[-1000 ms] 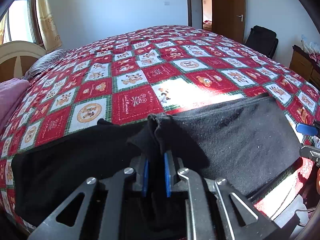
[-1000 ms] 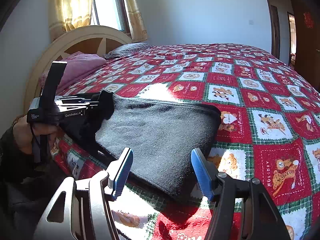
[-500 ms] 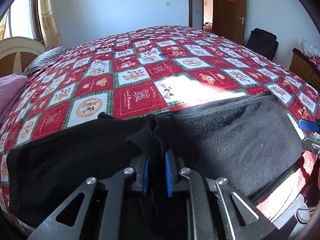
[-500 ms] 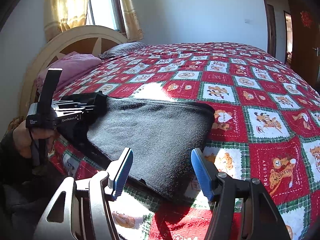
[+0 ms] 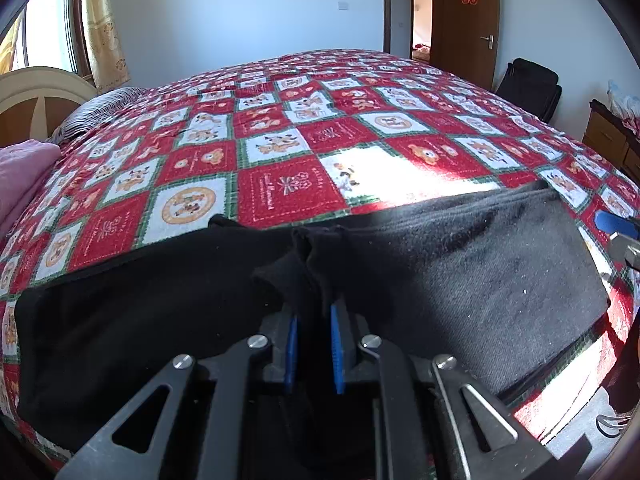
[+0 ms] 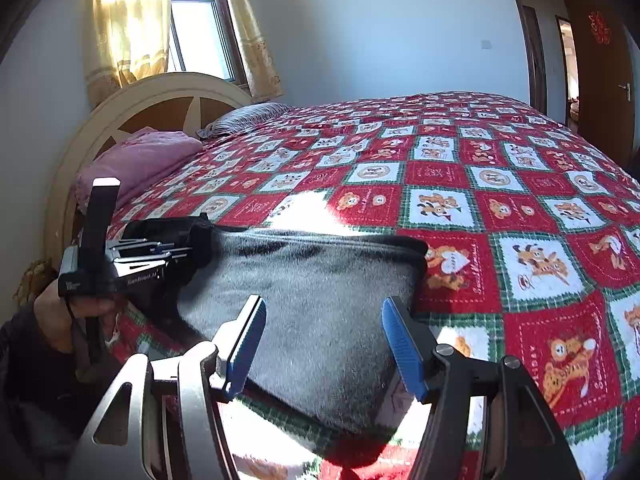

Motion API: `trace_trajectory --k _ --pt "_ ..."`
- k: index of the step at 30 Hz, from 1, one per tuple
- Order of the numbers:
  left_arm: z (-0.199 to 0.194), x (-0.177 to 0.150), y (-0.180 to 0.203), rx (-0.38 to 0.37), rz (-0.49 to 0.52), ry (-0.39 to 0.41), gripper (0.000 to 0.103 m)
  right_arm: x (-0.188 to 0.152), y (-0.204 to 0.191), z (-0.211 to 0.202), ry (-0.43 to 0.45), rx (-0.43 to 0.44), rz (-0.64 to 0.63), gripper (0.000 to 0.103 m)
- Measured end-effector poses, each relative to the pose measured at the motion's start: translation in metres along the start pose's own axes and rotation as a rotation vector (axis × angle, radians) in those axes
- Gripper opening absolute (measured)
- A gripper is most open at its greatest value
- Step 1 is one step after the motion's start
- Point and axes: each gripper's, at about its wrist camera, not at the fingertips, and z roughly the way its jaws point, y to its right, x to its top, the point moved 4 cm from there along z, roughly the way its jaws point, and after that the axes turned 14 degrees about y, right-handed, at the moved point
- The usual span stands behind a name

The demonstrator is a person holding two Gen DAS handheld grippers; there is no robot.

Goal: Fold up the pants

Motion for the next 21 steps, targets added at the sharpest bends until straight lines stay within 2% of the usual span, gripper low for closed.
trace_trajectory --k 2,4,6,7,9,12,14,16,19,20,21 --pt "0.000 0.000 0.000 -0.002 0.000 -0.002 0.018 0.003 0.004 0.017 -0.021 -0.023 0.000 0.062" --pt "-0.002 -0.001 0.001 0.008 0.018 -0.005 0.022 0.000 0.016 0.039 -0.071 -0.090 0.008 0.062" --pt "-0.004 -0.005 -0.003 0.015 0.021 -0.009 0.034 -0.010 0.030 0.057 -0.158 -0.163 0.001 0.062" --pt "-0.007 -0.006 -0.007 0.012 0.018 -0.013 0.036 -0.012 0.033 0.057 -0.163 -0.181 0.001 0.062" --pt "-0.012 -0.008 -0.010 0.022 0.038 -0.017 0.054 -0.009 0.038 0.043 -0.141 -0.201 0.039 0.062" --pt "-0.024 -0.016 -0.018 0.046 0.097 -0.015 0.066 0.000 0.026 0.025 -0.102 -0.212 0.008 0.062" --pt "-0.032 -0.023 -0.025 0.057 0.132 -0.009 0.075 0.004 0.008 0.023 -0.084 -0.188 -0.029 0.062" --pt "-0.035 -0.025 -0.034 0.082 0.127 -0.003 0.074 0.002 -0.020 0.031 -0.098 -0.095 -0.045 0.062" --pt "-0.034 -0.023 -0.042 0.067 0.064 -0.002 0.074 -0.015 -0.060 0.049 -0.163 0.060 -0.073 0.062" --pt "-0.034 -0.021 -0.041 0.059 0.062 0.007 0.074 -0.029 -0.073 0.059 -0.210 0.085 -0.115 0.062" --pt "-0.035 -0.020 -0.039 0.054 0.069 0.016 0.074 -0.041 -0.079 0.067 -0.257 0.063 -0.171 0.063"
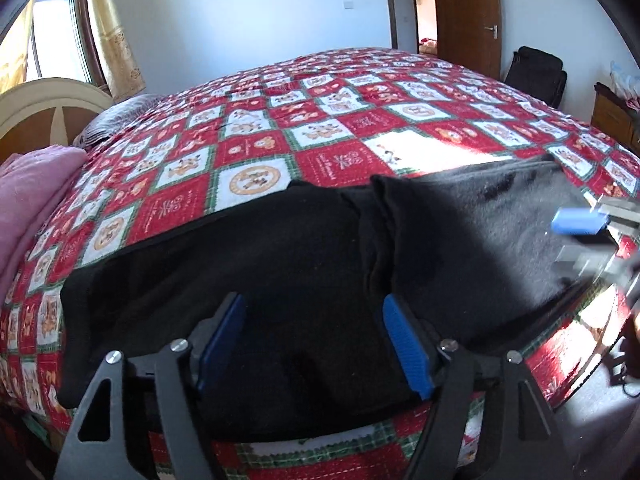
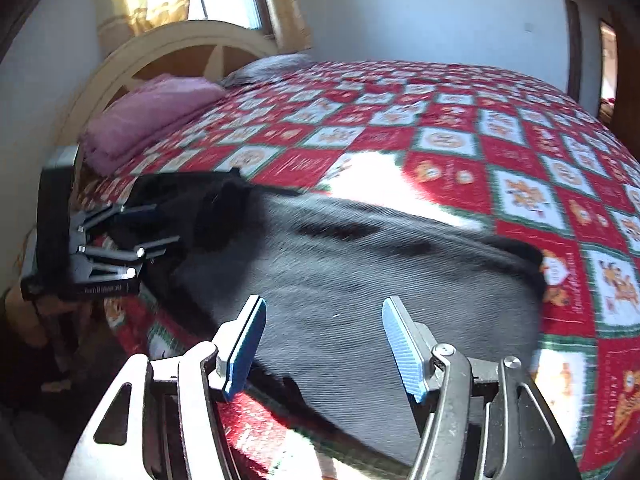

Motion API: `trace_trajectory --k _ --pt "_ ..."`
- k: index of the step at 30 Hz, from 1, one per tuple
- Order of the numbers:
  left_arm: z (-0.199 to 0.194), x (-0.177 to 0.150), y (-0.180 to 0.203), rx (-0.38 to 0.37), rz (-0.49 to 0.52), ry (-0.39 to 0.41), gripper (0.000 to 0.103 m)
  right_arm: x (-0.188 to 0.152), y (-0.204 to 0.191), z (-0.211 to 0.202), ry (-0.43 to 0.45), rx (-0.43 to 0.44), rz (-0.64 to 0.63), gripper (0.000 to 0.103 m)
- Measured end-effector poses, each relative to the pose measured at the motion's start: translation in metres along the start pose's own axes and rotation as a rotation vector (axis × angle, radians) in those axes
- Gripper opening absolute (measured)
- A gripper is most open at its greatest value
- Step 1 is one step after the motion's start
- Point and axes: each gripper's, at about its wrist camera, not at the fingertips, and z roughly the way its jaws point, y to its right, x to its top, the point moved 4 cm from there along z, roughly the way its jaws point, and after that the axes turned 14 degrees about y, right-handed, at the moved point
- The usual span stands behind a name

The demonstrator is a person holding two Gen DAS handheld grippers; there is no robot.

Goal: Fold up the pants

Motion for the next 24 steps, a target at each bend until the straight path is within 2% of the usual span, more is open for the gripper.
trace_trajectory --k 3,5,8,10,12,14,16,19,21,24 --pt "-0.002 0.004 -0.001 -0.017 -0.013 0.014 0.075 -0.004 -0.014 -0.006 0.025 -0.046 -0.107 0.062" --pt "-0.004 0.008 -0.003 -0.009 -0.026 0.034 0.076 0.000 -0.013 -0.015 0.040 -0.047 -0.106 0.062" --pt "-0.004 0.011 -0.004 -0.013 -0.016 0.042 0.078 0.008 0.003 -0.034 0.087 -0.119 -0.088 0.062" --pt "-0.005 0.012 -0.010 -0.027 0.010 0.030 0.080 0.006 0.022 -0.038 0.071 -0.141 -0.044 0.062" --pt "-0.012 0.010 -0.025 0.007 0.037 0.036 0.083 -0.006 0.043 -0.025 -0.018 -0.186 -0.023 0.063" --pt "-0.020 0.005 -0.050 0.063 0.052 0.045 0.092 -0.009 0.051 -0.024 0.009 -0.182 0.009 0.063" --pt "-0.031 -0.003 -0.089 0.142 0.040 0.054 0.094 -0.004 0.046 -0.027 0.002 -0.188 0.006 0.063" --pt "-0.042 -0.023 -0.151 0.253 -0.026 0.034 0.094 0.008 0.028 -0.036 0.065 -0.178 -0.040 0.063" --pt "-0.045 -0.036 -0.186 0.286 -0.109 0.035 0.093 0.014 0.016 -0.039 0.085 -0.152 -0.058 0.063" --pt "-0.042 -0.051 -0.218 0.228 -0.276 0.048 0.087 0.023 -0.001 -0.036 0.105 -0.107 -0.078 0.063"
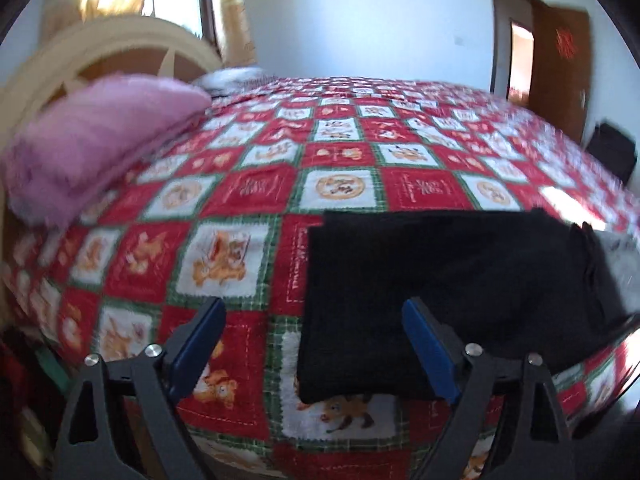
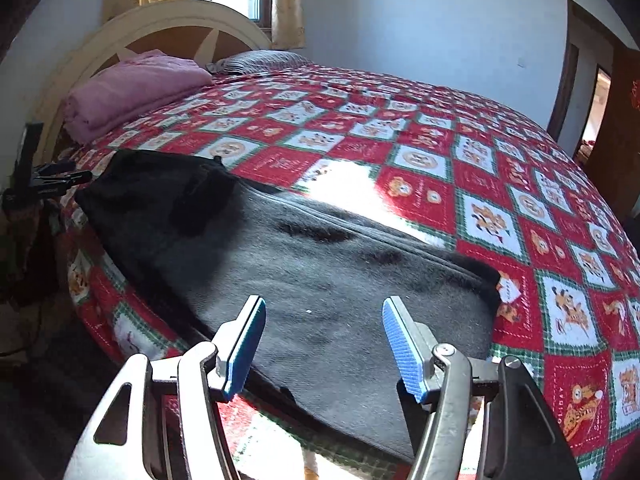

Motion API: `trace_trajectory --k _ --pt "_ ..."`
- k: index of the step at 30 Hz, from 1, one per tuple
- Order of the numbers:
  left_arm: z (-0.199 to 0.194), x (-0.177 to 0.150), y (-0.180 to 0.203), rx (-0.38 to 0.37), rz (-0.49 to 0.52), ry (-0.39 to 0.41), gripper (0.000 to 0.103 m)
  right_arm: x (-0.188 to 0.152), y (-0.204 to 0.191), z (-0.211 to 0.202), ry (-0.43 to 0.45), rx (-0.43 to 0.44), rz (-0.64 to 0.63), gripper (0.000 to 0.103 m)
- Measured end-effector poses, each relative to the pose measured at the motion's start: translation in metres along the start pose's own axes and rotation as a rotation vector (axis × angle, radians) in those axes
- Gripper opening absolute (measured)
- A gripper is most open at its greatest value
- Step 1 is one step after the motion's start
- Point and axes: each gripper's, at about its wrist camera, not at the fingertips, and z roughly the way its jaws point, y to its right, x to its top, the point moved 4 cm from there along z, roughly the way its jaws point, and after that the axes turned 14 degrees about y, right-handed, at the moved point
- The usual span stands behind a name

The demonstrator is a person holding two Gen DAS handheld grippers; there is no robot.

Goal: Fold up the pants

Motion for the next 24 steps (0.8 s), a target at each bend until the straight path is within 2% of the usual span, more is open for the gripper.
trace_trajectory --k 2,5,6,8,12,15,17,19,21,24 --pt "0.007 -0.004 -0.002 -0.063 -0.067 0.001 0.078 0.006 -0.010 0.005 0.012 0.018 -0.006 0.063" --pt "0.016 -0.012 0.008 -0.105 -0.119 -0.014 0.074 0.010 -0.023 0.014 0.033 0.041 0.047 0.063" --pt "0.020 -0.016 0.011 -0.114 -0.123 -0.028 0.067 0.010 -0.030 0.018 0.027 0.069 0.064 0.063" --pt "0.028 -0.024 0.015 -0.111 -0.119 -0.050 0.066 0.009 -0.049 0.025 0.013 0.111 0.058 0.063" --pt "0.030 -0.023 0.017 -0.106 -0.116 -0.028 0.068 0.007 -0.101 0.039 0.009 0.151 -0.105 0.063" --pt "0.030 -0.025 0.016 -0.107 -0.112 -0.017 0.068 0.002 -0.120 0.041 0.020 0.155 -0.156 0.063" --pt "0.030 -0.026 0.015 -0.114 -0.103 -0.011 0.067 -0.007 -0.126 0.042 -0.004 0.175 -0.151 0.063" --pt "0.030 -0.025 0.013 -0.126 -0.108 -0.011 0.065 -0.013 -0.123 0.042 -0.003 0.121 -0.184 0.063" --pt "0.029 -0.024 0.013 -0.123 -0.120 -0.010 0.065 -0.019 -0.114 0.039 -0.001 0.019 -0.252 0.063" --pt "0.029 -0.025 0.016 -0.108 -0.100 -0.004 0.065 -0.026 -0.093 0.023 -0.028 -0.044 -0.256 0.063"
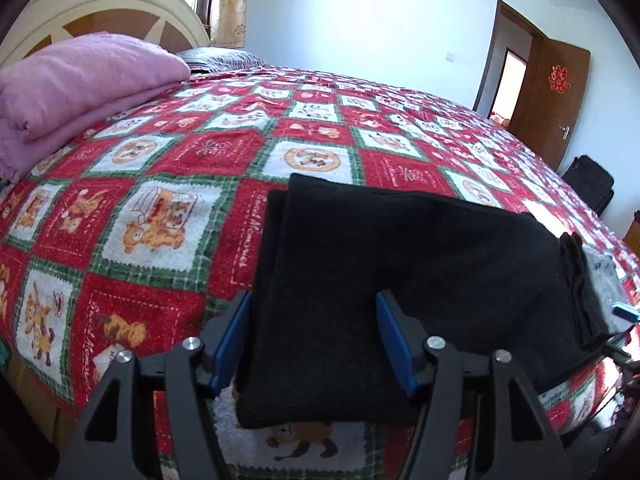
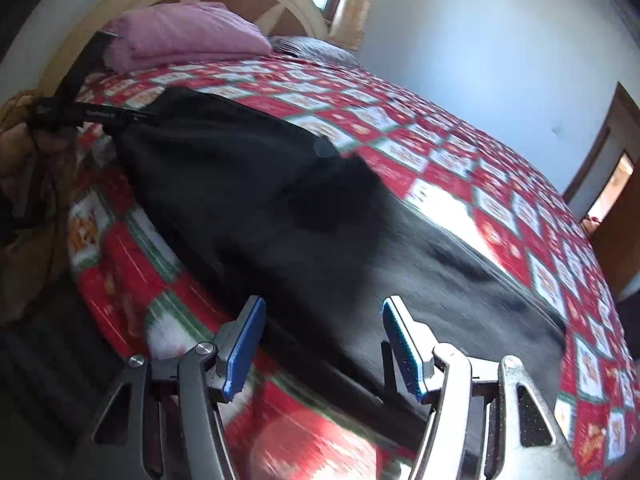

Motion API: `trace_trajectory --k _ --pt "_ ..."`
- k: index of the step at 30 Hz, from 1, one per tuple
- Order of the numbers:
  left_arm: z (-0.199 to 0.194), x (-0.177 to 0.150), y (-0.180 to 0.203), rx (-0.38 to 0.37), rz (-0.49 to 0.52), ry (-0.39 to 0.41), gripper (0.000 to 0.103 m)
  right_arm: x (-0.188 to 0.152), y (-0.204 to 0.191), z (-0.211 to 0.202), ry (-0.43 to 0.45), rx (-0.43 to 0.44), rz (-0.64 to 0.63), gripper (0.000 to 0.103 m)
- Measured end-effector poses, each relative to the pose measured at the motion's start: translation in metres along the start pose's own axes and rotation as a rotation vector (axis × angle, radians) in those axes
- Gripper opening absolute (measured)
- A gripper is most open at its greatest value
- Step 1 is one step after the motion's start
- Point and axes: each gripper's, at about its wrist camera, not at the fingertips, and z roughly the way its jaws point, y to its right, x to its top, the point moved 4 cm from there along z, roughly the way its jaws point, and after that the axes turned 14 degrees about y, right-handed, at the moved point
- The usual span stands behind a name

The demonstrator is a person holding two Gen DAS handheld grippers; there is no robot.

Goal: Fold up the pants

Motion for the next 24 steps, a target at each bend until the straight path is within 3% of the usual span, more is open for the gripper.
trace_trajectory --k 5,8,10,13,14,16,19,24 --pt "-0.005 0.005 -0.003 0.032 -0.002 -0.011 0.069 -0.032 0.058 -0.051 -0.035 -0.175 0.035 0.063" --pt "-0.023 0.022 0.008 0.082 0.073 0.050 0.067 -0.044 0.096 -0.077 -0.047 -0.317 0.081 0.063" --pt "-0.034 0.035 0.028 0.058 0.099 0.085 0.067 -0.049 0.105 -0.079 -0.072 -0.332 0.084 0.063" --pt "-0.044 0.046 0.073 -0.044 0.132 0.107 0.070 -0.055 0.107 -0.075 -0.092 -0.308 0.087 0.063" --pt "-0.045 0.046 0.090 -0.112 0.127 0.099 0.070 -0.053 0.108 -0.074 -0.086 -0.290 0.100 0.063" --pt "-0.038 0.039 0.129 -0.274 0.095 0.036 0.070 -0.047 0.113 -0.072 -0.067 -0.263 0.145 0.063" --pt "-0.020 0.024 0.180 -0.406 0.095 -0.045 0.067 -0.038 0.127 -0.068 -0.061 -0.266 0.201 0.063" --pt "0.011 0.004 0.227 -0.472 0.119 -0.141 0.057 -0.044 0.087 -0.073 -0.060 -0.211 0.027 0.063"
